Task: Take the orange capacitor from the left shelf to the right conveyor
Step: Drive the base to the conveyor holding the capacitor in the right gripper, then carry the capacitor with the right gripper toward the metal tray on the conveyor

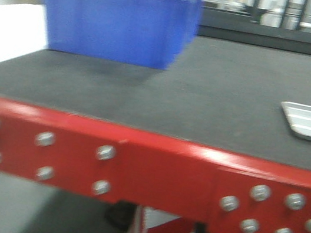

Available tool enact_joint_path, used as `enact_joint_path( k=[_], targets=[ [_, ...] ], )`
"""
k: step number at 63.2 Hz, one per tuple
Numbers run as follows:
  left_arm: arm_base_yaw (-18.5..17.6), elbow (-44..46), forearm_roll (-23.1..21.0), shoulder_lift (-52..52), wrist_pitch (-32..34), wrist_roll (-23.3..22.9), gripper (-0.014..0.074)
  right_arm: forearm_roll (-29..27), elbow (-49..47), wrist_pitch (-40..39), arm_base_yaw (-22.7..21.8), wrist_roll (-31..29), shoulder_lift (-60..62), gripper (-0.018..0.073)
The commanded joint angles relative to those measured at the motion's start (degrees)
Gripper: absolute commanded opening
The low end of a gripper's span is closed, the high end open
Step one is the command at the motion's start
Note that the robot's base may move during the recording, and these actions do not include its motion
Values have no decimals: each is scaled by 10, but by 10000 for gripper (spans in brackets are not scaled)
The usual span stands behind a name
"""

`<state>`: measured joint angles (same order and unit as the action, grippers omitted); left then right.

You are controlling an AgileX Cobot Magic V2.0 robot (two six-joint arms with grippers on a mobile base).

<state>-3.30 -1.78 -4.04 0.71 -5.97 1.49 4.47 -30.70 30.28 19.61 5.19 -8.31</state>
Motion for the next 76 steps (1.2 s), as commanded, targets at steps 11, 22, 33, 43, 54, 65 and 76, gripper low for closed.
enact_joint_path(
  k=[11,22,33,43,54,65,76],
  targets=[
    [-3,3,-2,6,48,-1,-127,6,-16,-53,0,-2,-9,109],
    [-3,3,-2,6,48,-1,-127,6,-16,-53,0,-2,-9,109],
    [-3,3,-2,6,48,-1,-127,6,-16,-53,0,-2,-9,109],
    [-3,3,-2,6,48,-1,-127,6,-16,-53,0,-2,-9,109],
    [-3,3,-2,6,48,-1,-127,6,-16,-53,0,-2,-9,109],
    [-3,3,-2,6,48,-1,-127,6,-16,-53,0,-2,-9,109],
    [-3,3,-2,6,48,-1,-127,6,-16,-53,0,-2,-9,109]
  ],
)
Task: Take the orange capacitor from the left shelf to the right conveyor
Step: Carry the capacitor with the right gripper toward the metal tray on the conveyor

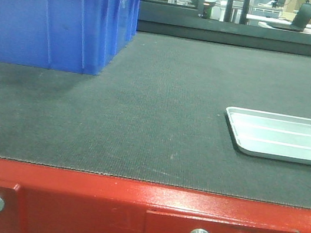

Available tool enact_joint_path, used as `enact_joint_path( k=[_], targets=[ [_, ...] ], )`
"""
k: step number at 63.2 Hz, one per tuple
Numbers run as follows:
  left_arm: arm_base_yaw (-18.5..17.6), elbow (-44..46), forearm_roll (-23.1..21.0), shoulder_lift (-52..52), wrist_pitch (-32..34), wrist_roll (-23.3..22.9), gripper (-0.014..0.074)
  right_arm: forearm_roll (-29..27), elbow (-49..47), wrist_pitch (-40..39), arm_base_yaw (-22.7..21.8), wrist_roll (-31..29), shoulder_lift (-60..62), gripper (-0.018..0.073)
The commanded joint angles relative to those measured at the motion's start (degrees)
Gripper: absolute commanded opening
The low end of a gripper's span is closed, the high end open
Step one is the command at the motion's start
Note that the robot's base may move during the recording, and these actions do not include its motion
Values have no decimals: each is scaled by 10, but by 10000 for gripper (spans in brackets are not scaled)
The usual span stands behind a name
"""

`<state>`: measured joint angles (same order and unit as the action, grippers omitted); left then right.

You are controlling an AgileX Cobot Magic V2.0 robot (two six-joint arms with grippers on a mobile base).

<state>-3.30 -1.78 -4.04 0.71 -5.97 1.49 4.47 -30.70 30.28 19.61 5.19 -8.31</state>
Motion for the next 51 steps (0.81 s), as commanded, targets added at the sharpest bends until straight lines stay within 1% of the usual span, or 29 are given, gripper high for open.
enact_joint_path(
  k=[1,23,31,37,42,51],
  targets=[
    [-3,3,-2,6,48,-1,-127,6,-16,-53,0,-2,-9,109],
    [-3,3,-2,6,48,-1,-127,6,-16,-54,0,-2,-9,109],
    [-3,3,-2,6,48,-1,-127,3,-17,-86,0,3,-19,109],
    [-3,3,-2,6,48,-1,-127,2,-28,-94,0,11,-65,109],
    [-3,3,-2,6,48,-1,-127,2,-50,-102,0,11,-127,109],
    [-3,3,-2,6,48,-1,-127,2,-90,-167,0,11,-244,109]
  ],
)
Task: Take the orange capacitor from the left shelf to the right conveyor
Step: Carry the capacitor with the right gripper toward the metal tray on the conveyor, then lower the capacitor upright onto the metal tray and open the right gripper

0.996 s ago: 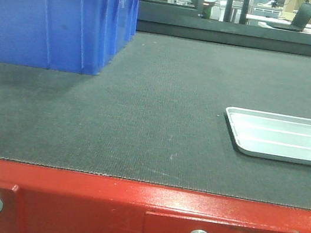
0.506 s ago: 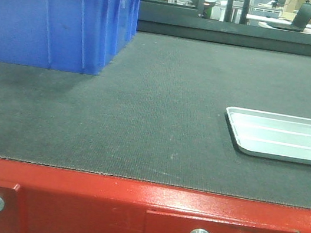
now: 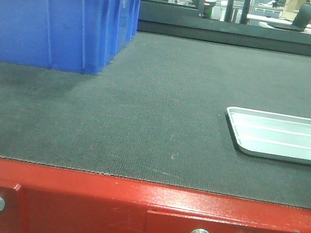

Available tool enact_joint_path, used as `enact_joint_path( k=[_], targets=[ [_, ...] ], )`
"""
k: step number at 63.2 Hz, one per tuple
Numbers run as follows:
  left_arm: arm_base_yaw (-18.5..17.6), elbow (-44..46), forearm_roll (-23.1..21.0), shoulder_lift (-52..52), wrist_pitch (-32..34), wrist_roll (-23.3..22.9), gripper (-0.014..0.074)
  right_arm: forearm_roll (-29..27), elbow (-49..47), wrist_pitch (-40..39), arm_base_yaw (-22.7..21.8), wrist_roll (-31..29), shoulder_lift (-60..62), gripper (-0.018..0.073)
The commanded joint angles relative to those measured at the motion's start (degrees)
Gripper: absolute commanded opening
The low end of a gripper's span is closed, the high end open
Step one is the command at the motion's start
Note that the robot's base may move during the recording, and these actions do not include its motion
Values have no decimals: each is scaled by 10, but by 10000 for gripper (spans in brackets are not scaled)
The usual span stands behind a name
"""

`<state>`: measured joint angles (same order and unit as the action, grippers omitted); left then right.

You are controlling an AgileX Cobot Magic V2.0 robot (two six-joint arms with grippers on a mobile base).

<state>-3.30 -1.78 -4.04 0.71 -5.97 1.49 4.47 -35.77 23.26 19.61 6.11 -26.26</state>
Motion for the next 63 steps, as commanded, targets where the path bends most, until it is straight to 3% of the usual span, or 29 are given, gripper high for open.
enact_joint_path(
  k=[1,18,37,45,63],
  targets=[
    [-3,3,-2,6,48,-1,-127,2,-44,-110,0,2,-77,109],
    [-3,3,-2,6,48,-1,-127,2,-52,-305,-9,2,-276,109],
    [-3,3,-2,6,48,-1,-127,4,-8,-463,-128,2,-409,109],
    [-3,3,-2,6,48,-1,-127,20,38,-534,-157,2,-440,109],
    [-3,3,-2,6,48,-1,-127,64,106,-715,-166,-3,-546,109]
  ],
)
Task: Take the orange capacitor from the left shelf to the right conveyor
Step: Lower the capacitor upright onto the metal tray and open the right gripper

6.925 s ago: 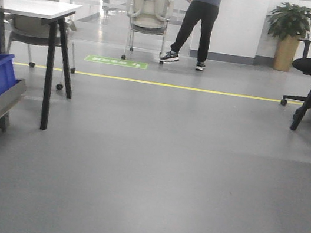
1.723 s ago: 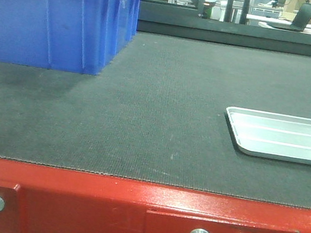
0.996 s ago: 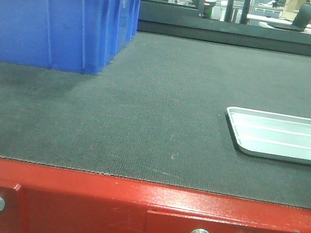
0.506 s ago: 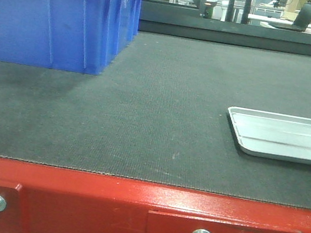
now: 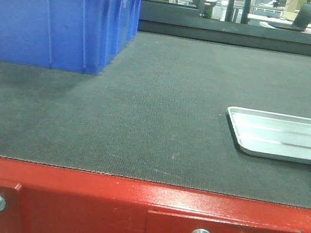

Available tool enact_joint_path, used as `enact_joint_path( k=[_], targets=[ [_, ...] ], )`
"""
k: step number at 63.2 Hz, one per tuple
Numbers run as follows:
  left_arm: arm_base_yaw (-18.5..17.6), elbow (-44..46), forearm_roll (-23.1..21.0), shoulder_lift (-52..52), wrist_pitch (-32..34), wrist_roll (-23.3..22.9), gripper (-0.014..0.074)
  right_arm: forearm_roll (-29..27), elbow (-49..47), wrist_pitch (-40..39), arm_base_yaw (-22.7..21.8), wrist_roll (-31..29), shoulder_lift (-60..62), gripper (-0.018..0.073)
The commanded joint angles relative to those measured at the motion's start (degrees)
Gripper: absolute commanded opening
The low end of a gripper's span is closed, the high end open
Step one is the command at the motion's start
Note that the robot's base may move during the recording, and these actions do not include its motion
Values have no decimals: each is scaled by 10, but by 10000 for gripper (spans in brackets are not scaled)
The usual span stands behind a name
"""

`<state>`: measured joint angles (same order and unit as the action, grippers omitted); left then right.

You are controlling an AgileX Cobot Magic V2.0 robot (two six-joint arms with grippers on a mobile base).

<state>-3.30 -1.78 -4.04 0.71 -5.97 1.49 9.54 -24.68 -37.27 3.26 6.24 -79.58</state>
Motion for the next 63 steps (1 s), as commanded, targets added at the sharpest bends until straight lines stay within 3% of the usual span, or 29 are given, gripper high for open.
enact_joint_path(
  k=[1,20,36,63],
  targets=[
    [-3,3,-2,6,48,-1,-127,13,-4,-122,-3,-4,-22,109],
    [-3,3,-2,6,48,-1,-127,15,-4,-280,-32,-4,-144,109],
    [-3,3,-2,6,48,-1,-127,17,-4,-282,-44,-39,-173,109],
    [-3,3,-2,6,48,-1,-127,20,-4,-303,-44,-39,-212,113]
  ],
)
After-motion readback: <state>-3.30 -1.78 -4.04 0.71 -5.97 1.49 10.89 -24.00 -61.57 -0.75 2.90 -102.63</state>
